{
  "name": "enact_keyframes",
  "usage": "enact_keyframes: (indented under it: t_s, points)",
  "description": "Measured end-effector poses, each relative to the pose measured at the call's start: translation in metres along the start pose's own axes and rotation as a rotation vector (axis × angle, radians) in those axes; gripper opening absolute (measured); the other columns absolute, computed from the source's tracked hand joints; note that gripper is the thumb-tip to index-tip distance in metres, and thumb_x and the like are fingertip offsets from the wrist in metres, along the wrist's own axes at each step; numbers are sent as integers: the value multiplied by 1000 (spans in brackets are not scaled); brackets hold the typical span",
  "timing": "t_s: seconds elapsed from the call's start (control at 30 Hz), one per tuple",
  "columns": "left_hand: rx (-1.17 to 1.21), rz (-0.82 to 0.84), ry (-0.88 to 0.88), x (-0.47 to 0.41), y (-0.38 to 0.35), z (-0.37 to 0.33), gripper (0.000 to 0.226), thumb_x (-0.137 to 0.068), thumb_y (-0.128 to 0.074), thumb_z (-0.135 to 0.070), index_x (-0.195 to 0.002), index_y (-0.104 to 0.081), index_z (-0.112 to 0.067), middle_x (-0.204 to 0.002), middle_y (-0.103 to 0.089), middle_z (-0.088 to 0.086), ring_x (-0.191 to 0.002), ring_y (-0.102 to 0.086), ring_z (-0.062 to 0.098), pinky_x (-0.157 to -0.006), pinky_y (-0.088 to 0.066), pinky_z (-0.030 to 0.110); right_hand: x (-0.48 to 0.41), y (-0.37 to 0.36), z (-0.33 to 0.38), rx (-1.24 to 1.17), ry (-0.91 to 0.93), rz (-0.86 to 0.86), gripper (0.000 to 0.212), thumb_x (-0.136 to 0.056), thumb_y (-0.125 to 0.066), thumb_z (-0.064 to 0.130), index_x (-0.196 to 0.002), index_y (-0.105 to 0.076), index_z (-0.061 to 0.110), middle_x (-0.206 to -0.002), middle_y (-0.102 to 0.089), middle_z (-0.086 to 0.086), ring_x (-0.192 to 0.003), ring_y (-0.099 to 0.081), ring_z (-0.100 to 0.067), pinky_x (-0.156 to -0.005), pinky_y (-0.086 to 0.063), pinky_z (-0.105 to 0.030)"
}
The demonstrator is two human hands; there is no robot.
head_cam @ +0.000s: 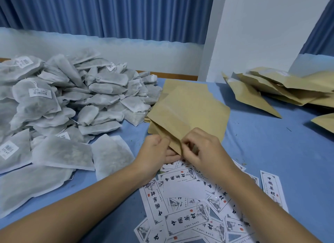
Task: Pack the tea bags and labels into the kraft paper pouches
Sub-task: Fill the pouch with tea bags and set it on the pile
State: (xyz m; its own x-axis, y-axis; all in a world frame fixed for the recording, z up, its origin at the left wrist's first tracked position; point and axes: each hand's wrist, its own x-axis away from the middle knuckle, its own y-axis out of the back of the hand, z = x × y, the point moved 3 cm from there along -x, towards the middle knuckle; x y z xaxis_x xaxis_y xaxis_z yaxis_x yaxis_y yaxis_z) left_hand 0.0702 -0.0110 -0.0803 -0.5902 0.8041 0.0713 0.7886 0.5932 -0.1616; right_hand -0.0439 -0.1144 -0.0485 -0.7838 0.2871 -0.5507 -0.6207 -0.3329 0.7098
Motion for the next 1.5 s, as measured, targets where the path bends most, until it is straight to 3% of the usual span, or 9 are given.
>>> enact_keyframes:
  t_s: [0.13,0.3,0.4,0.5,0.67,0.77,1.03,1.27,1.5]
  points:
    - [-152,32,-39,-3,8,-11,40,-109,-35,-18,-104,-61,11,-85,-73,28,-81,-74,39,-73,-60,40,-4,17,-1,11,-67,-166,24,-97,-59,27,-75,-58,17,-73,-54,11,-71,-53,-11,-65,-45,-36]
    - [-157,234,-49,-16,51,-52,32,-102,-46,-7,-84,-72,-11,-67,-67,12,-54,-63,25,-51,-58,34,-2,76,-53,230,-538,-419,65,-94,-41,66,-138,-49,19,-146,-48,-1,-137,-41,-24,-113,-30,-52]
    - [-52,246,7,-35,78,-72,17,-92,-59,-12,-102,-72,-9,-84,-65,17,-63,-60,25,-55,-51,32,8,90,-87,-88,-926,-297,79,-83,-62,71,-141,-50,19,-129,-62,-6,-118,-59,-27,-97,-43,-45]
    - [101,86,25,-65,82,-86,19,-99,-52,-15,-109,-67,-10,-91,-61,13,-76,-56,23,-63,-46,33,11,77,-92,-808,-861,-145,24,-85,-72,32,-91,-77,9,-73,-66,-8,-56,-57,-16,-54,-44,-25]
    - [724,-584,-135,-78,82,-82,34,-107,-36,-36,-108,-52,-7,-91,-62,11,-84,-60,24,-87,-56,40,10,58,-81,-950,-926,-583,20,-95,-65,8,-75,-62,5,-59,-58,-6,-47,-46,-12,-37,-34,-22]
    - [6,-816,-512,-44,61,-85,23,-101,-46,-27,-120,-54,-18,-117,-59,-3,-106,-56,11,-96,-45,27,12,45,-57,-775,-880,-630,21,-94,-65,11,-74,-64,4,-58,-66,-5,-46,-56,-12,-39,-41,-21]
    - [-1364,77,-777,2,-23,-38,43,-86,-55,-32,-129,-54,-25,-124,-59,-12,-125,-48,12,-121,-14,53,9,5,-9,-839,-809,-205,24,-94,-68,15,-74,-69,1,-64,-68,-14,-43,-53,-19,-38,-37,-21]
    - [-1585,-110,-837,-6,-6,-44,42,-80,-58,-1,-109,-69,-29,-104,-70,-13,-102,-63,17,-113,-17,46,7,32,3,-414,-360,-61,48,-92,-69,40,-55,-55,14,-51,-58,1,-44,-42,-9,-45,-34,-19]
    - [-1316,-331,-1139,11,-7,-44,23,-79,-76,-1,-96,-75,-16,-106,-68,0,-98,-62,26,-97,-42,51,4,37,-7,429,-51,-60,9,-91,-72,26,-99,-76,24,-91,-65,7,-85,-59,-23,-66,-47,-35]
